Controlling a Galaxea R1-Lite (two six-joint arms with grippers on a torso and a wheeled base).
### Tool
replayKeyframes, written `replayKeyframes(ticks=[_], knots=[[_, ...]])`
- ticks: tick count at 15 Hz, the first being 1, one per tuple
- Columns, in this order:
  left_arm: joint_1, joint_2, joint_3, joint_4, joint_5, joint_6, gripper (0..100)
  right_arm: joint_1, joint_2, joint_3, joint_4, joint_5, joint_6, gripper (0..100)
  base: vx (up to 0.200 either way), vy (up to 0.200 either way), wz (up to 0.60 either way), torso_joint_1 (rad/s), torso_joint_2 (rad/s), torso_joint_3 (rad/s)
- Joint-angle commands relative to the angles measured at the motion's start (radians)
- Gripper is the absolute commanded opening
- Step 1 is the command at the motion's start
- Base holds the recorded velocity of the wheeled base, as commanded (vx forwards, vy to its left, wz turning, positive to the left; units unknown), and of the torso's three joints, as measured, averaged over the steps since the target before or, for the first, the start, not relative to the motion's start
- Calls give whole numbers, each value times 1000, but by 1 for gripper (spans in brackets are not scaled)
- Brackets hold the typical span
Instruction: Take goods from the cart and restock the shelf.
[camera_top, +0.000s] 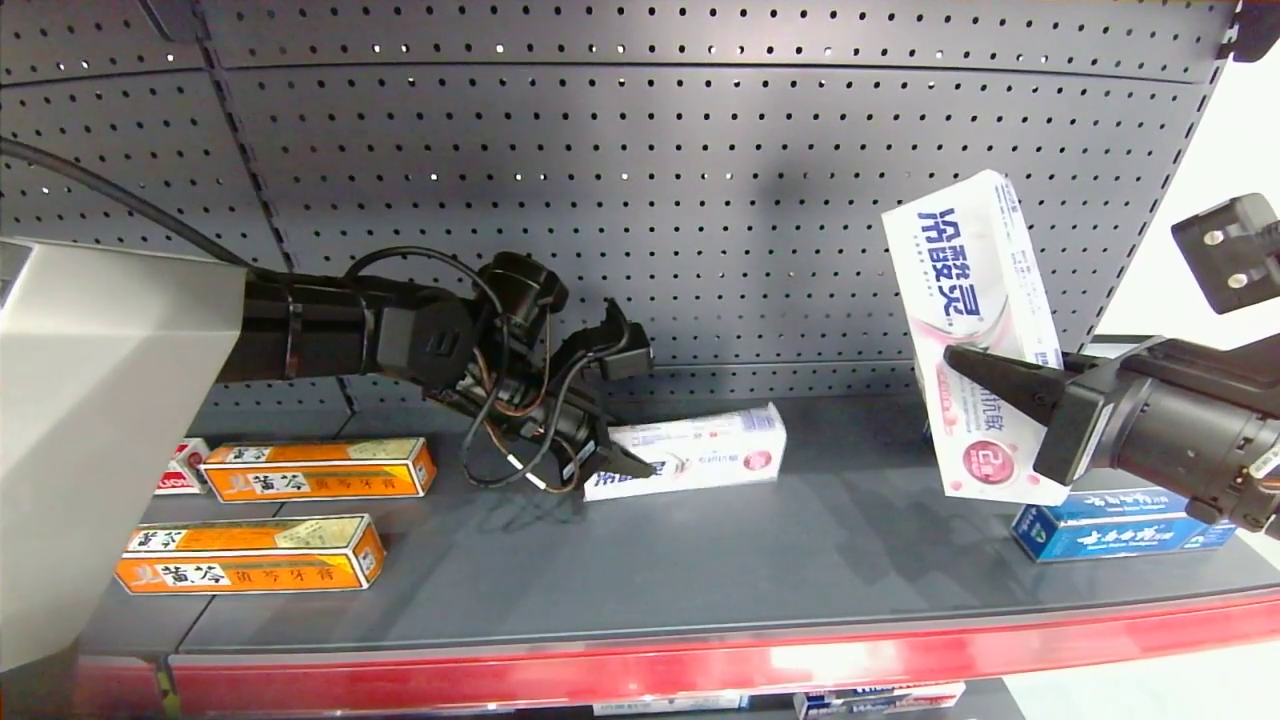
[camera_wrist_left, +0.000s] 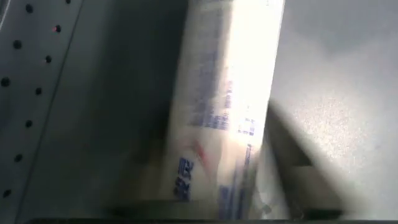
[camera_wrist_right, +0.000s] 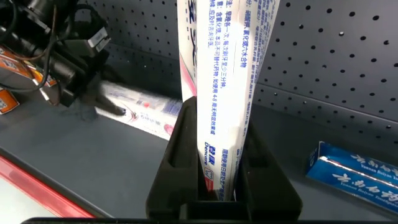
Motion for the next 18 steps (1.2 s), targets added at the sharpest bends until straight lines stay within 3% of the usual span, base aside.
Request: replayKeyframes(ticks=[1,8,15,18], knots=[[-1,-1,5,2,5,-3,0,1,1,1,-1,0,-1,0,0,0,0,0,0,0],[-13,-126,127,5,28,-6,0,1,3,13,-1,0,-1,0,0,0,0,0,0,0],[-84,-219,178,7,12,-3,0,1,3,13,-1,0,-1,0,0,0,0,0,0,0],[-110,-261,219,88,11,7,0,-1,-1,14,-1,-1,-1,0,0,0,0,0,0,0]])
